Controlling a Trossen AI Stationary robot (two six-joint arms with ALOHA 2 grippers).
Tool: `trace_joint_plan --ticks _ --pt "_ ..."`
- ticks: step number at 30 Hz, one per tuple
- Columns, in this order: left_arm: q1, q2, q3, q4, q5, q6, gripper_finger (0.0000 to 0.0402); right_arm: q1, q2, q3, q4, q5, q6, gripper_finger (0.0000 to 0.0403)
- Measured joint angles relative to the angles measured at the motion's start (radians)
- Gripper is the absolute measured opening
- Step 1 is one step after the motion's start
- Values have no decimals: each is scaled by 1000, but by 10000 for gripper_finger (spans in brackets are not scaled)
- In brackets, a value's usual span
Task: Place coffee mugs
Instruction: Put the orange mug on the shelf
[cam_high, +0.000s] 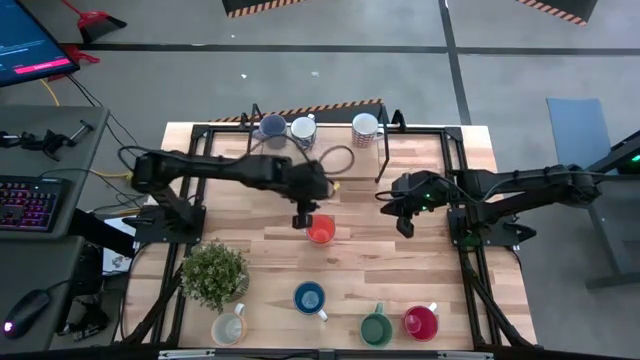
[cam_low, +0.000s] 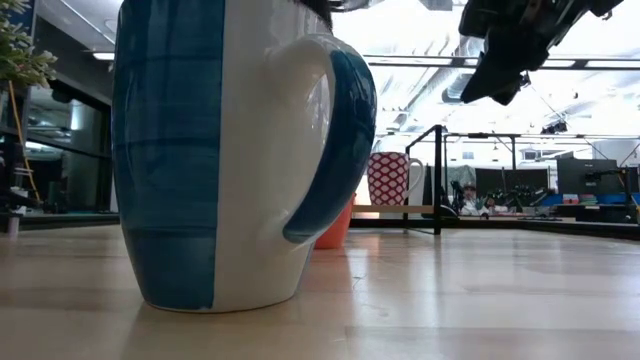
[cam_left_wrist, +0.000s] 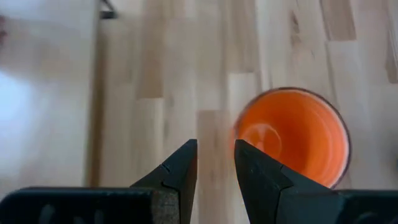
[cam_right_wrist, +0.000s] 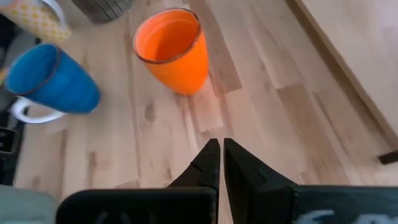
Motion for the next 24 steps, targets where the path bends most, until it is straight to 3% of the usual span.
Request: trace_joint_plan --ticks 6,24 --pt "-43 88 52 -28 3 2 99 0 0 0 1 19 -25 2" --pt "-60 156 52 -36 -31 -6 99 0 1 0 -7 20 -26 2"
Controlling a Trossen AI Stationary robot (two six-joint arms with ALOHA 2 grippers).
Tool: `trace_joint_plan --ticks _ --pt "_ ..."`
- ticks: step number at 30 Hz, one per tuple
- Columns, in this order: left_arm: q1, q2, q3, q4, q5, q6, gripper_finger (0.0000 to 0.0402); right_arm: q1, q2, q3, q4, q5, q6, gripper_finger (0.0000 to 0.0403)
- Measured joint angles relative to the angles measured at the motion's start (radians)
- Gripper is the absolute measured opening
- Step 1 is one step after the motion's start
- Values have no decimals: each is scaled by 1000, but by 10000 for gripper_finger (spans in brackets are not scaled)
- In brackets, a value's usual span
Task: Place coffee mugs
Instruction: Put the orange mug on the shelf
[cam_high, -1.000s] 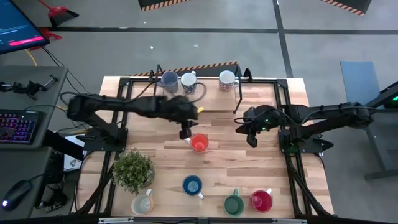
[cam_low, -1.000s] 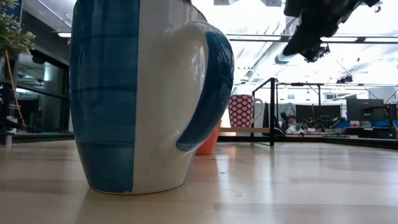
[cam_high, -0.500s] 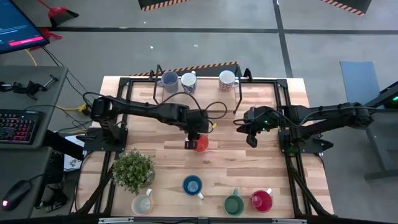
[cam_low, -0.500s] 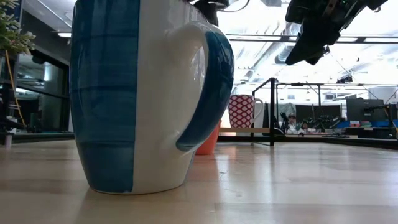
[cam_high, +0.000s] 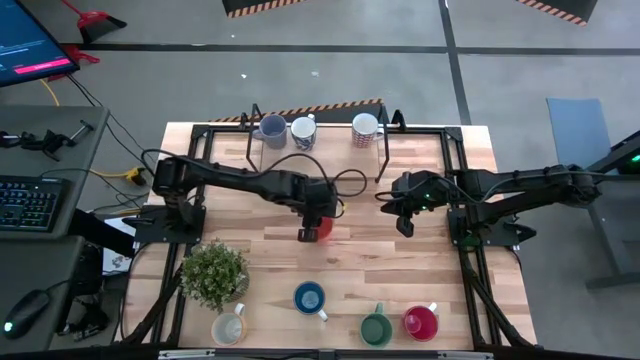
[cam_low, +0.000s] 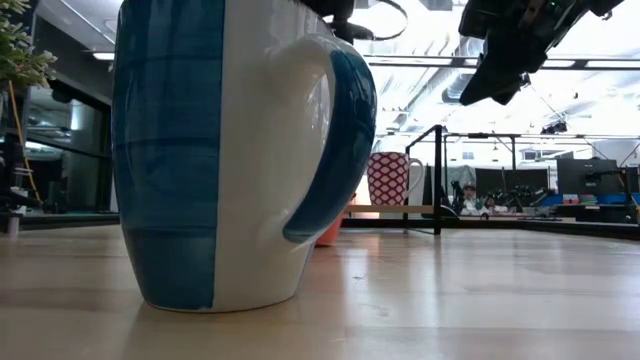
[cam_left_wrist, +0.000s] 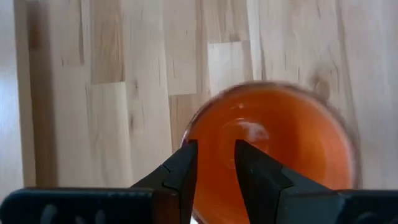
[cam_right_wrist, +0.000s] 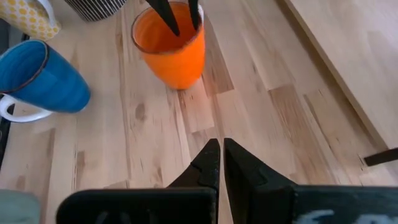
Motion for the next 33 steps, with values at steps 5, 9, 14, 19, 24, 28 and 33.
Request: trace_joint_plan --ticks 5,9,14,19,24,28,33 --pt "-2 -23 3 0 -4 -10 99 0 0 0 -6 4 0 2" --pt "-2 -32 23 -5 -13 -9 99 0 0 0 -8 11 -8 2" --pt "13 -32 56 -8 -32 49 100 0 0 0 -8 10 3 2" --pt "44 -31 56 -46 -10 51 113 0 0 0 -15 10 26 2" --pt "70 -31 55 -65 -2 50 142 0 0 0 -24 7 10 3" --pt "77 -31 55 -66 27 37 170 0 0 0 -23 3 2 3" --pt "78 -31 55 -68 31 25 199 0 0 0 -24 1 0 3"
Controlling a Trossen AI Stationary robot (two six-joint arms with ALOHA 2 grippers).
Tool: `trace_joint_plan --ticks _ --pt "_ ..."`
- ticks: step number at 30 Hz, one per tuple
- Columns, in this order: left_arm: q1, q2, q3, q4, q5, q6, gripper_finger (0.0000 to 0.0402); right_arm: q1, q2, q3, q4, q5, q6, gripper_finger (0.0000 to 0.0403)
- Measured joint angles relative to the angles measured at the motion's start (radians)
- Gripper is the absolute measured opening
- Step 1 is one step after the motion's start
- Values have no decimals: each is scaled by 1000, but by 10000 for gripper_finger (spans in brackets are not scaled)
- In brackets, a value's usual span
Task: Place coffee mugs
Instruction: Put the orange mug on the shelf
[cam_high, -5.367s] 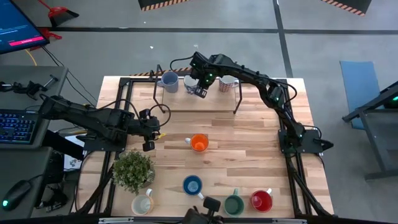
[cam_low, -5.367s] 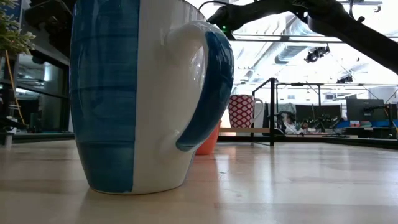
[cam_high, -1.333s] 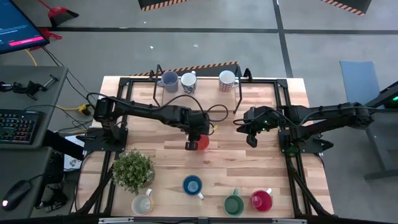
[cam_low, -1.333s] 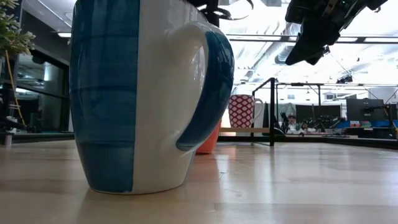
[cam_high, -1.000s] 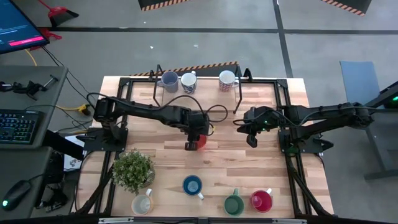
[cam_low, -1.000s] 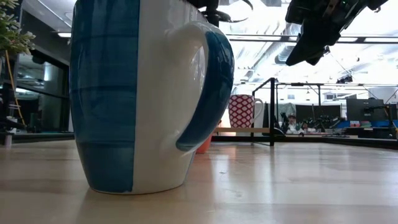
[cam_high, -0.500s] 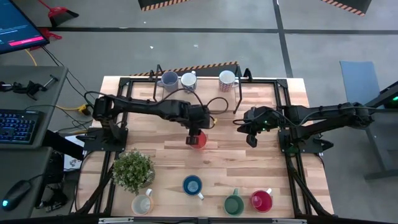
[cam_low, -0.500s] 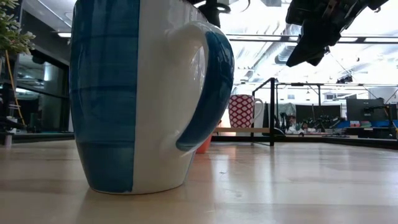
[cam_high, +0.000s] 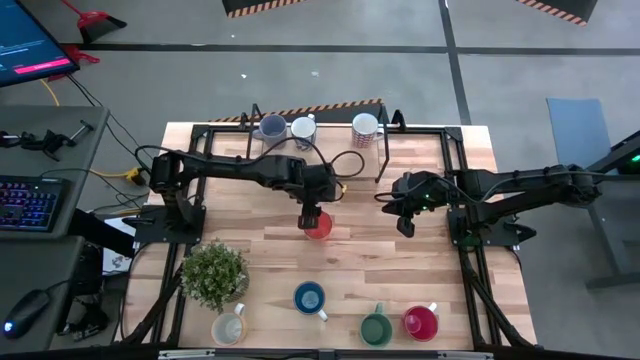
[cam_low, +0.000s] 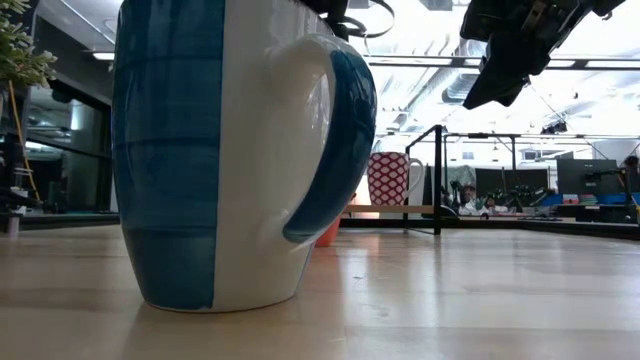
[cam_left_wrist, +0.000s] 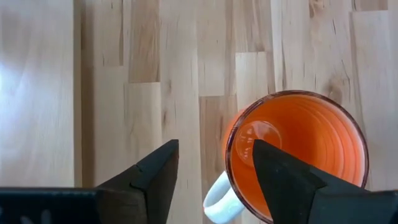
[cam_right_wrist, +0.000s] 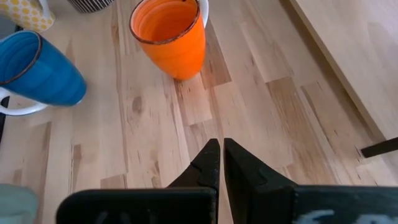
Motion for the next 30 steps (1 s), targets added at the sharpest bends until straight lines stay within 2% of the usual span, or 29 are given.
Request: trace_joint_plan --ticks 10,19,30 --pt "-23 2 0 -27 1 0 204 0 0 0 -2 4 0 3" --pt "-41 54 -2 31 -12 7 203 0 0 0 1 25 0 3" --pt "-47 131 -1 29 3 18 203 0 0 0 -12 26 26 3"
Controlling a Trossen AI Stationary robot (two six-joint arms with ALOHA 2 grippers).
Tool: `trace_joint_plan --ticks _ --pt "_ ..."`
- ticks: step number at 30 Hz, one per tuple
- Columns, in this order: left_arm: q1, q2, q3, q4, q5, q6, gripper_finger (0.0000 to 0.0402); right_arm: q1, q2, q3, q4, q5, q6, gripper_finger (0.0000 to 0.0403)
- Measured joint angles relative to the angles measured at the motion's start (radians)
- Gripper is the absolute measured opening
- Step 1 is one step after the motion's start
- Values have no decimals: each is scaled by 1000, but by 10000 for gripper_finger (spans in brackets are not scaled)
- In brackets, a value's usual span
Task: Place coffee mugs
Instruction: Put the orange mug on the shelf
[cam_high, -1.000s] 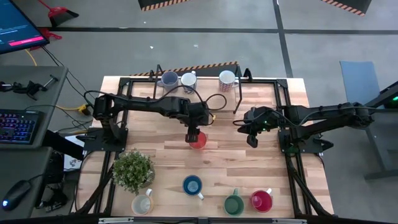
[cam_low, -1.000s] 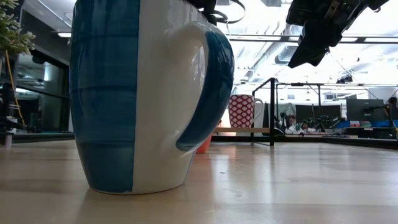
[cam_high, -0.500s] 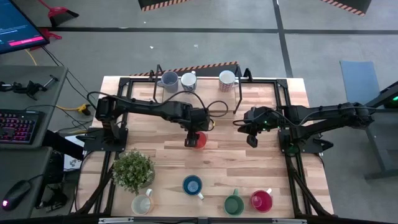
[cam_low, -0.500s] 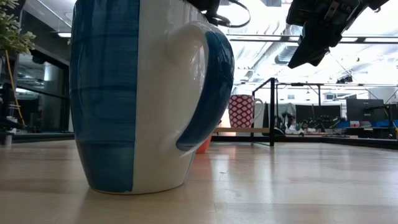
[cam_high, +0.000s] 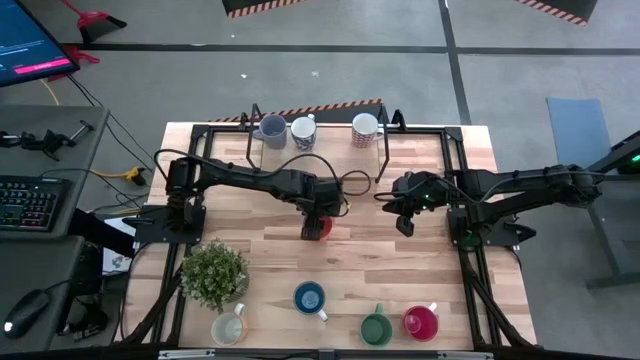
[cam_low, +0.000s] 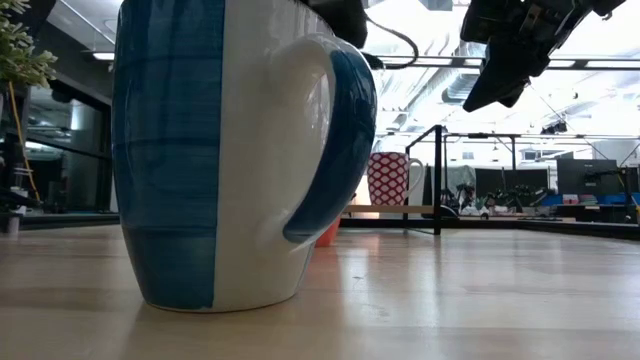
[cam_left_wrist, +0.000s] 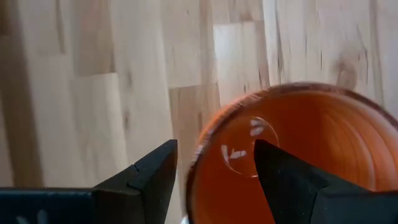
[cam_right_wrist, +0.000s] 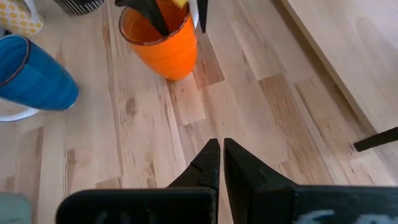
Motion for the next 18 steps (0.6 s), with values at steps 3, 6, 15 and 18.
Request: trace_joint_plan --ticks 3,6,15,18 --pt "-1 8 0 -4 1 0 202 0 0 0 -3 14 0 3" --pt "0 7 0 6 1 1 196 0 0 0 -6 23 -1 3" --pt "0 7 0 7 -3 26 132 0 0 0 -10 24 -4 3" --pt "3 7 0 8 -11 26 77 0 0 0 -10 24 -4 3"
